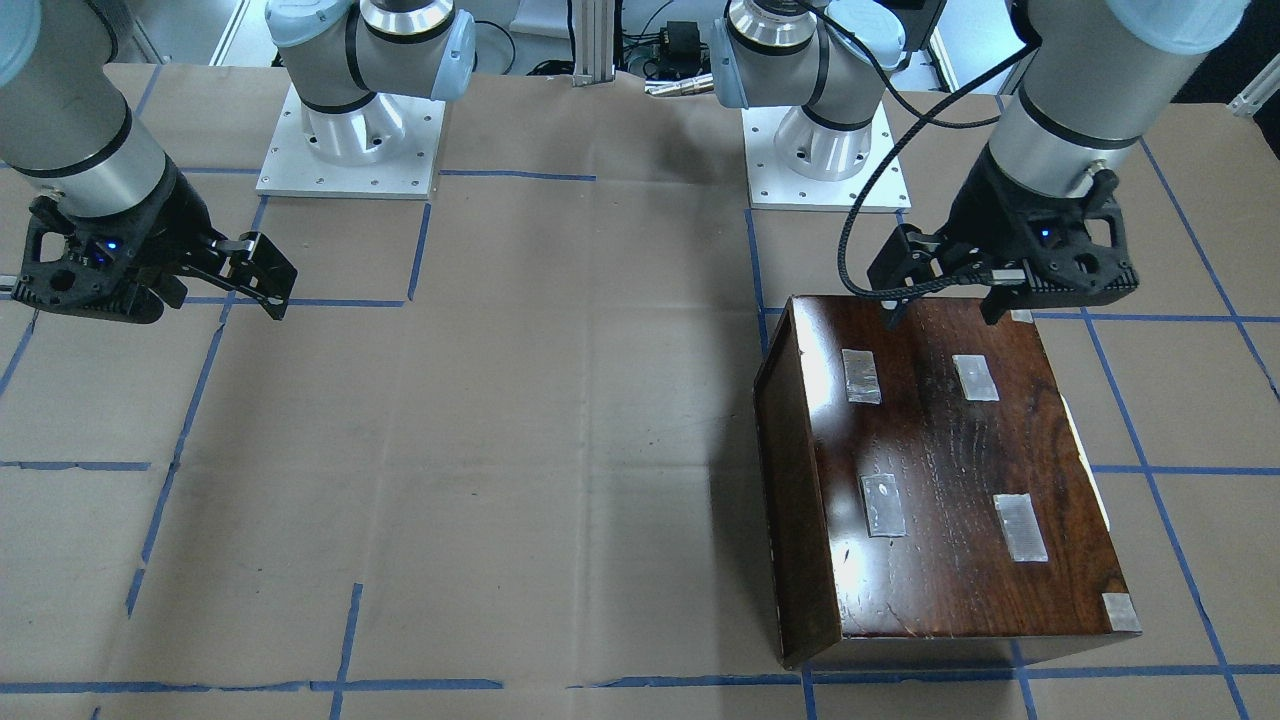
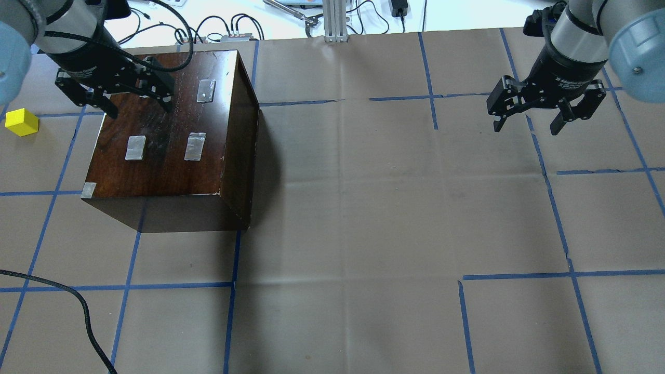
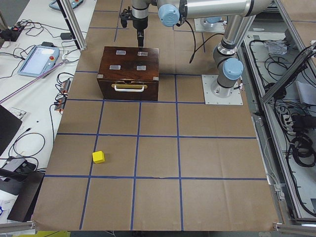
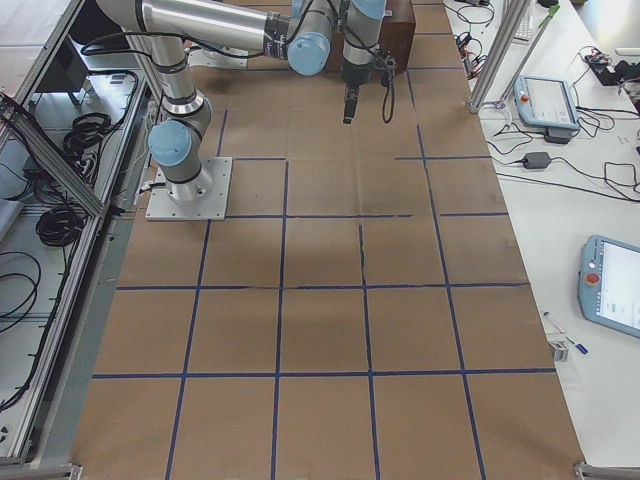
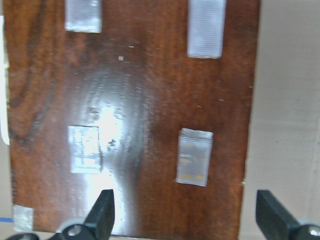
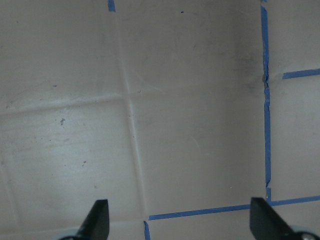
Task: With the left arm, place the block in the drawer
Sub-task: 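Move the left gripper off the cabinet top toward the drawer's white handle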
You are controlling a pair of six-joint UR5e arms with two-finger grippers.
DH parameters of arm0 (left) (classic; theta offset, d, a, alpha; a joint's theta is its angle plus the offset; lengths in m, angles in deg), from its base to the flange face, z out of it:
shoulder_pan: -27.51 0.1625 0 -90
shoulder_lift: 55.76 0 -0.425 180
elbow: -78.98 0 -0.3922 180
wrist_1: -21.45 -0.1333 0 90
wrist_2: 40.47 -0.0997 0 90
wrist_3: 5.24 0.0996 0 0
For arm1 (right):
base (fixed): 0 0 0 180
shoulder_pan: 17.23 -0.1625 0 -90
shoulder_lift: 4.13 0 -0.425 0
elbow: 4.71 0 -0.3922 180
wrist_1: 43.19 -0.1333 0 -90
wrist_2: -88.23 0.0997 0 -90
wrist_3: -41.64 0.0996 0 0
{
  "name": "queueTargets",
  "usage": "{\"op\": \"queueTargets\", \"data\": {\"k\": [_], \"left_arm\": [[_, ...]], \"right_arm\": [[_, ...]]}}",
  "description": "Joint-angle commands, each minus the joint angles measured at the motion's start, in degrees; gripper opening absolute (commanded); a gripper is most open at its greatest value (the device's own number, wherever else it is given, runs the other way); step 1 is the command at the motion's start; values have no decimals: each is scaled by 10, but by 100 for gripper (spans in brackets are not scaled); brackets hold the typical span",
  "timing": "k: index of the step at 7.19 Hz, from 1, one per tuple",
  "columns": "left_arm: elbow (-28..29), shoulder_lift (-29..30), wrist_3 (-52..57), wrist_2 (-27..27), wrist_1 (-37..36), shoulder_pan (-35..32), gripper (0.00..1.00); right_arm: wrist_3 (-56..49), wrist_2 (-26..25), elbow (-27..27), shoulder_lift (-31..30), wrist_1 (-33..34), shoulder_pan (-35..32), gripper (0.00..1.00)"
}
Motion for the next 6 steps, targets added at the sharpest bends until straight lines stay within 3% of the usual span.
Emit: {"op": "queueTargets", "data": {"k": [1, 4, 6], "left_arm": [[2, 3, 69, 2, -2, 76, 99], [7, 15, 192, 10, -3, 178, 99], [6, 28, 239, 45, -5, 224, 99]], "right_arm": [[0, 0, 0, 0, 0, 0, 100], [0, 0, 1, 0, 0, 0, 100], [0, 0, 0, 0, 0, 0, 100]]}}
